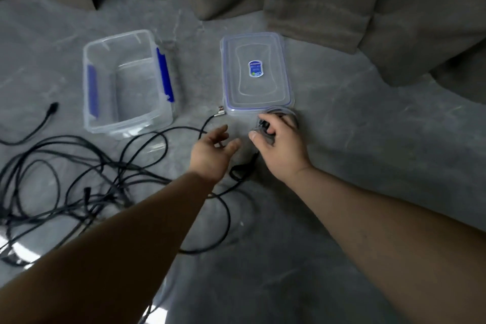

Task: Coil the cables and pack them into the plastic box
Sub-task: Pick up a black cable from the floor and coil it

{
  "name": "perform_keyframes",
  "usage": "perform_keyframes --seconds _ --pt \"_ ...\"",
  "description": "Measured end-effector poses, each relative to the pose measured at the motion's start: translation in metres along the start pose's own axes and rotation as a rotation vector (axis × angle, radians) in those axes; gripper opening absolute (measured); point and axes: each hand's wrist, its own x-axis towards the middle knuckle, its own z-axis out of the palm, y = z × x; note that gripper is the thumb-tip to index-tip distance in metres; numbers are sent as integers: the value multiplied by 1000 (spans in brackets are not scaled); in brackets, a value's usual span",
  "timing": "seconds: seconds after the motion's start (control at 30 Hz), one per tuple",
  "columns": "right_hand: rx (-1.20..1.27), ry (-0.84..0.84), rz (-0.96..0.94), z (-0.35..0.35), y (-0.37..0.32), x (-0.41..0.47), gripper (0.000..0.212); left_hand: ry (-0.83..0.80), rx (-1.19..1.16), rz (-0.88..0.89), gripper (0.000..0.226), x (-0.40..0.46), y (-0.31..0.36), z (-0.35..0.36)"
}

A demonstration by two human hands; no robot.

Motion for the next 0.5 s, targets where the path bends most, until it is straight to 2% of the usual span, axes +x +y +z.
perform_keyframes --seconds 0.13,0.23,0.3,0.4,0.5 --pt "71 -88 95 26 -17 -30 39 66 11 -9 47 -33 -13 -53" --pt "27 -177 189 39 -22 -42 32 112 100 -11 46 -47 -25 -96" --pt "0 -284 283 47 -23 -41 25 115 133 18 46 -47 -34 -114" --pt "-144 -504 343 58 -33 -44 28 64 170 54 45 -38 -45 -133" --pt "-21 -613 494 68 -54 -60 24 40 167 83 42 -39 -45 -151"
